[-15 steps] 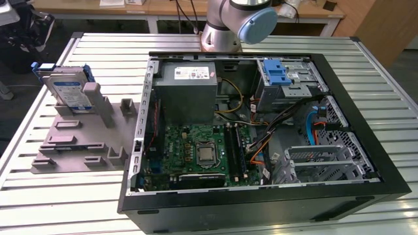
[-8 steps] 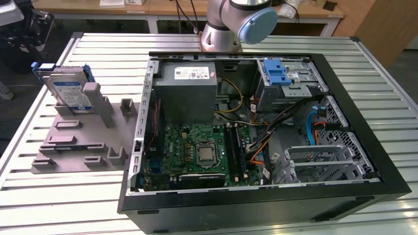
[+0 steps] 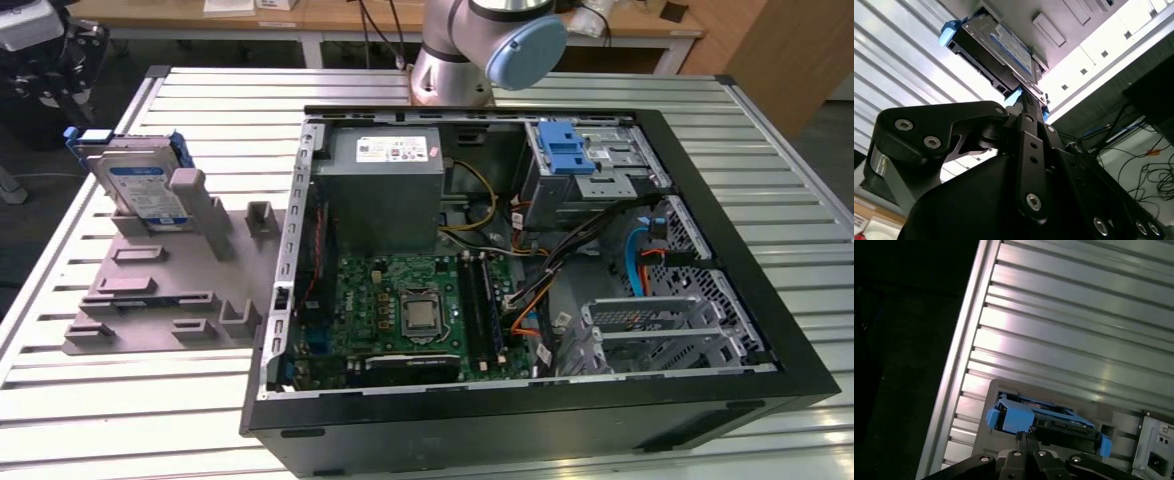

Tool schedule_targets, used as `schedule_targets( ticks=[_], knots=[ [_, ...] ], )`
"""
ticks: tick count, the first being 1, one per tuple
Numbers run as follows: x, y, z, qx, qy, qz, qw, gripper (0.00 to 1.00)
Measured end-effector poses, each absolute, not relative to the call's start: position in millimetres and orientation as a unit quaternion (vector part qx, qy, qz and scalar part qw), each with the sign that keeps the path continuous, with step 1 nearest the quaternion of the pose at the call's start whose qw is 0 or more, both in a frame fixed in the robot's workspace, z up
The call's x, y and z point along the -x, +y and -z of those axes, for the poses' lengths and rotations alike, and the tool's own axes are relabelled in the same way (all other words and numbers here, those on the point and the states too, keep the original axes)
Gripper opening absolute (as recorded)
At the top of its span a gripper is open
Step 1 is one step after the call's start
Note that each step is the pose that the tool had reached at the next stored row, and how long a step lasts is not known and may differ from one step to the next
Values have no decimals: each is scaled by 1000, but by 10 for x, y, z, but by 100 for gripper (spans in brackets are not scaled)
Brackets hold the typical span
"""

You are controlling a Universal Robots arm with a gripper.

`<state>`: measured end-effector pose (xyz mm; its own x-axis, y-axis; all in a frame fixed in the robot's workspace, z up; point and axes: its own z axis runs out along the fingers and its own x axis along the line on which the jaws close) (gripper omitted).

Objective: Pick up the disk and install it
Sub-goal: 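Pick up the disk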

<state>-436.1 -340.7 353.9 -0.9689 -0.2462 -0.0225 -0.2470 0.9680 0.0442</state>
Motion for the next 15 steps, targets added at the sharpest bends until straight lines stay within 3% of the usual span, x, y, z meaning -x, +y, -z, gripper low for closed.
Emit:
schedule_targets(
  ticks=[15],
  knots=[
    [4361, -3407, -3515, 258, 966, -24, 5, 11]
  ],
)
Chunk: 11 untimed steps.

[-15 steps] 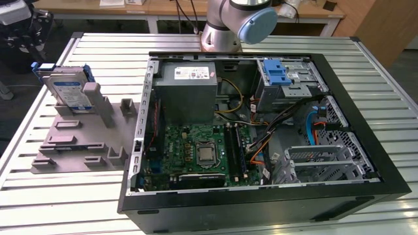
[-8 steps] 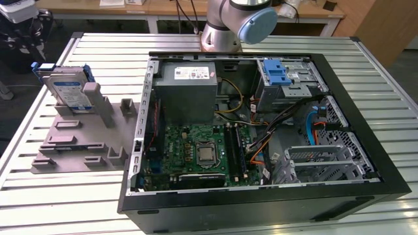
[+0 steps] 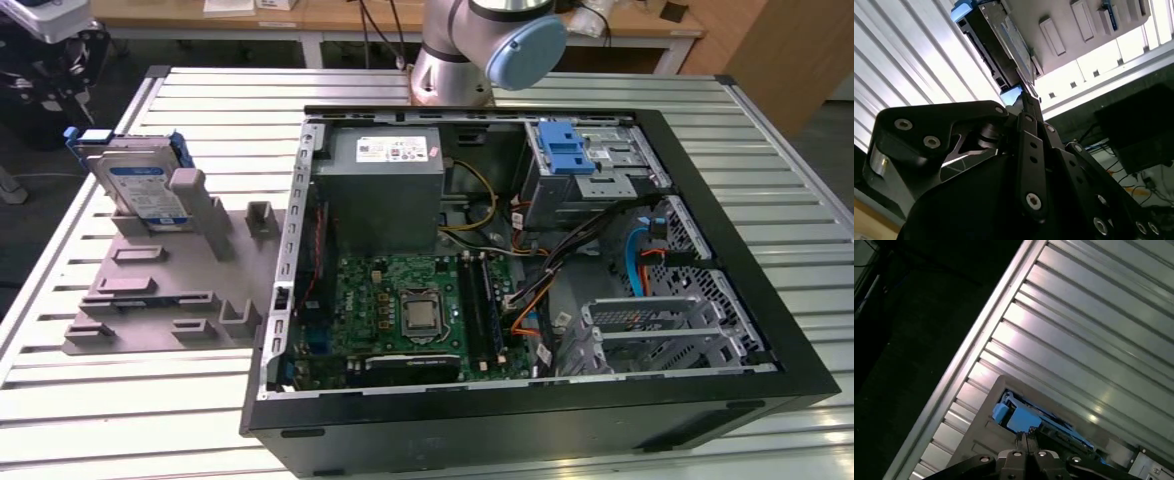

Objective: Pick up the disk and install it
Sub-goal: 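Pick up the disk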

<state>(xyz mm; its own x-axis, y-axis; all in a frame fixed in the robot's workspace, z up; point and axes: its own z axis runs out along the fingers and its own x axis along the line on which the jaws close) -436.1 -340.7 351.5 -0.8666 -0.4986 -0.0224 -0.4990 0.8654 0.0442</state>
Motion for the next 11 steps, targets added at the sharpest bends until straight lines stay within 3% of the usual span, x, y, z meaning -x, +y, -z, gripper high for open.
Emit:
schedule_targets(
  ticks=[11],
  knots=[
    [4361, -3407, -3506, 354, 935, -25, 3, 11]
  ],
)
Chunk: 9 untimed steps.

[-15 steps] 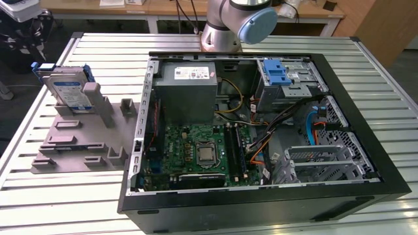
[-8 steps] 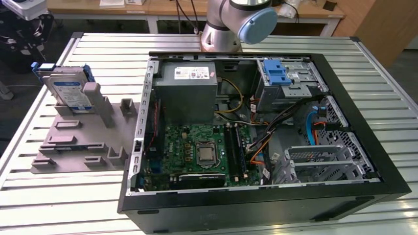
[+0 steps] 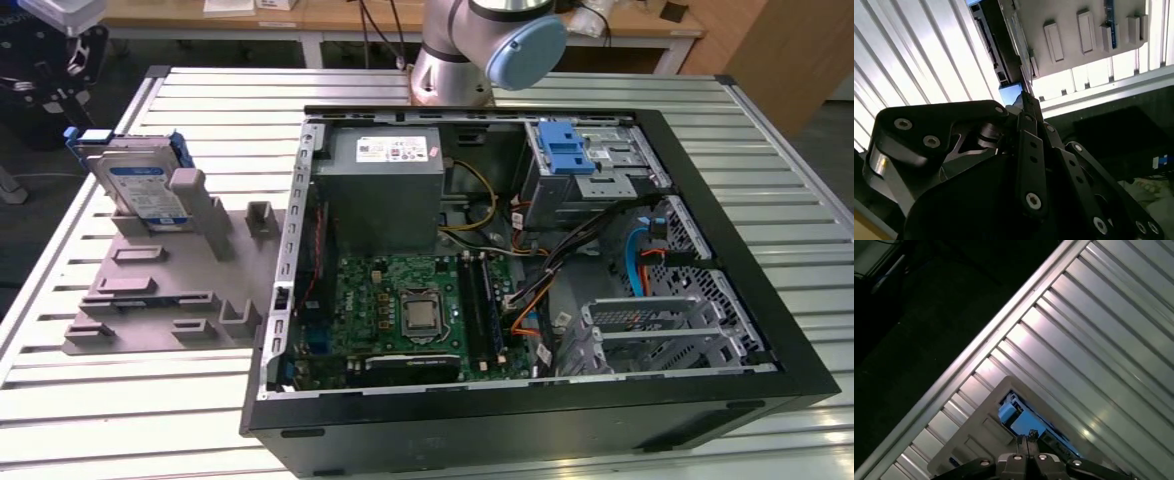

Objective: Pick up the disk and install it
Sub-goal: 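Pick up the disk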

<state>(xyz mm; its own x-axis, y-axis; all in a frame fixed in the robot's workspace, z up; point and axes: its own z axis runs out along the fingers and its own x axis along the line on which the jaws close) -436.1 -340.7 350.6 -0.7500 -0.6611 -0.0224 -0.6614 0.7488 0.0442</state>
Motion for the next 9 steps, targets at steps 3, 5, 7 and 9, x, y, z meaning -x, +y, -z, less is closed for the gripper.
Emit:
schedule_targets(
  ticks=[3, 5, 7, 9],
  knots=[
    [4361, -3407, -3505, 379, 925, -25, 2, 11],
    [4361, -3407, -3504, 396, 918, -25, 2, 11],
    [4361, -3407, -3505, 408, 913, -25, 1, 11],
    [4361, -3407, -3505, 411, 911, -25, 1, 11]
  ],
)
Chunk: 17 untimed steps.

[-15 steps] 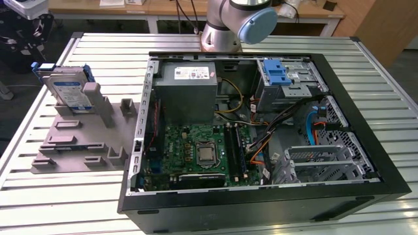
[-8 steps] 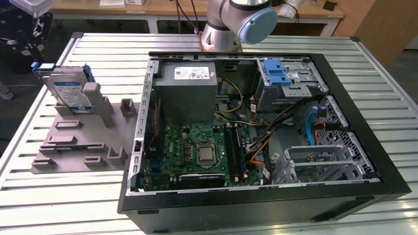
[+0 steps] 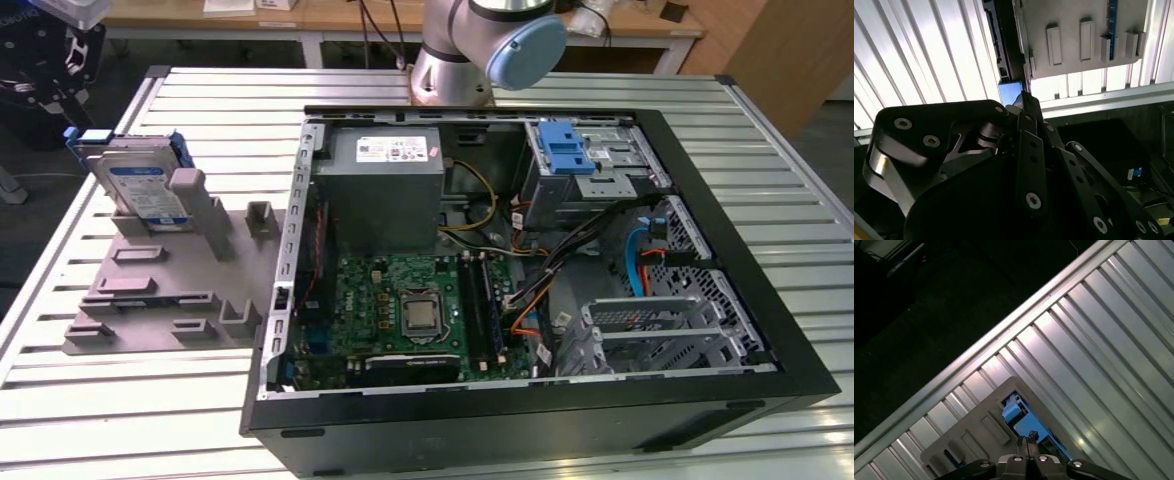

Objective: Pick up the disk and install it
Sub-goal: 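Pick up the disk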

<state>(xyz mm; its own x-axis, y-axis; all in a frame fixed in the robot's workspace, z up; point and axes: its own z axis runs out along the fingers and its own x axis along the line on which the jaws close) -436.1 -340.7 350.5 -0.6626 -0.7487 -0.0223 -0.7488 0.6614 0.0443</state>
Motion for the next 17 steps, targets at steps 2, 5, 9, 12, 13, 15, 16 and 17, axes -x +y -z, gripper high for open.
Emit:
schedule_targets(
  ticks=[2, 5, 9, 12, 13, 15, 16, 17],
  knots=[
    [4361, -3407, -3505, 411, 911, -25, 1, 11],
    [4361, -3407, -3504, 411, 911, -25, 1, 11],
    [4361, -3407, -3504, 411, 911, -25, 1, 11],
    [4361, -3407, -3504, 425, 905, -25, 1, 11],
    [4361, -3407, -3504, 433, 901, -25, 0, 11],
    [4361, -3407, -3504, 450, 893, -25, 0, 11],
    [4361, -3407, -3504, 458, 889, -25, 0, 11],
    [4361, -3407, -3503, 466, 885, -25, 0, 11]
  ],
)
